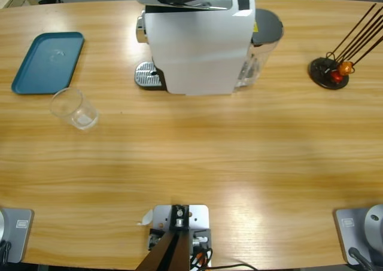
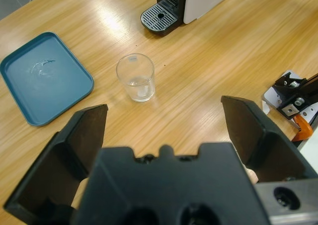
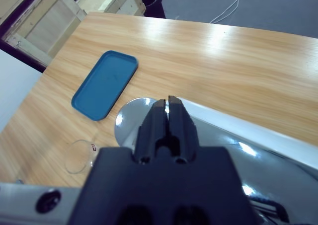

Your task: Pour coffee

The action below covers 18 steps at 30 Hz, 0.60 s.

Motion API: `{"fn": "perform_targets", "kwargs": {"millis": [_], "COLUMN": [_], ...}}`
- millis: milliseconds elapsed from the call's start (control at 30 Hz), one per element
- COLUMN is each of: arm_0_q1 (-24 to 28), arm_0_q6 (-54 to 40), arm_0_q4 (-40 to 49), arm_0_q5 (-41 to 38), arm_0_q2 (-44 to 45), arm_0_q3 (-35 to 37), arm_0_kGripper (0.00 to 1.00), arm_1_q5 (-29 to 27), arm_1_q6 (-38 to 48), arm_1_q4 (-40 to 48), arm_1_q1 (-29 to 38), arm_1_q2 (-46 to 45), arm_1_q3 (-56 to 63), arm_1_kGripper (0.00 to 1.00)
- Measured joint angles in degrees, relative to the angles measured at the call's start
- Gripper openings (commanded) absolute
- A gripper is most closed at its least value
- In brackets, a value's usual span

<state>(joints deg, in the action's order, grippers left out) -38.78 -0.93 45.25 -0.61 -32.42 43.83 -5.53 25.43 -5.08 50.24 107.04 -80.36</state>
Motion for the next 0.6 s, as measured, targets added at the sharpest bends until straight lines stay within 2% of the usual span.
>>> {"fn": "perform_targets", "kwargs": {"millis": [267, 300, 333, 367, 433, 600], "arm_0_q1": [0.0, 0.0, 0.0, 0.0, 0.0, 0.0], "arm_0_q6": [0.0, 0.0, 0.0, 0.0, 0.0, -0.03], "arm_0_q4": [0.0, 0.0, 0.0, 0.0, 0.0, 0.0], "arm_0_q5": [-0.01, -0.01, -0.01, -0.01, -0.01, -0.01], "arm_0_q2": [-0.03, -0.03, -0.03, -0.03, -0.03, -0.65], "arm_0_q3": [-0.02, -0.02, -0.02, -0.02, -0.02, 0.06], "arm_0_kGripper": [0.987, 0.987, 0.99, 0.995, 0.996, 0.996], "arm_1_q5": [0.0, 0.0, 0.0, 0.0, 0.0, 0.0], "arm_1_q6": [-0.08, -0.07, -0.07, -0.07, -1.04, -14.64], "arm_1_q4": [-0.01, -0.01, -0.01, -0.01, -0.5, -11.74], "arm_1_q1": [0.67, 0.67, 0.67, 0.67, 0.67, 1.0], "arm_1_q2": [1.32, 1.32, 1.32, 1.3, 0.9, -4.51], "arm_1_q3": [0.23, 0.23, 0.23, 0.23, 0.23, -1.3], "arm_1_kGripper": [0.022, 0.549, 0.958, 1.0, 1.0, 1.0]}}
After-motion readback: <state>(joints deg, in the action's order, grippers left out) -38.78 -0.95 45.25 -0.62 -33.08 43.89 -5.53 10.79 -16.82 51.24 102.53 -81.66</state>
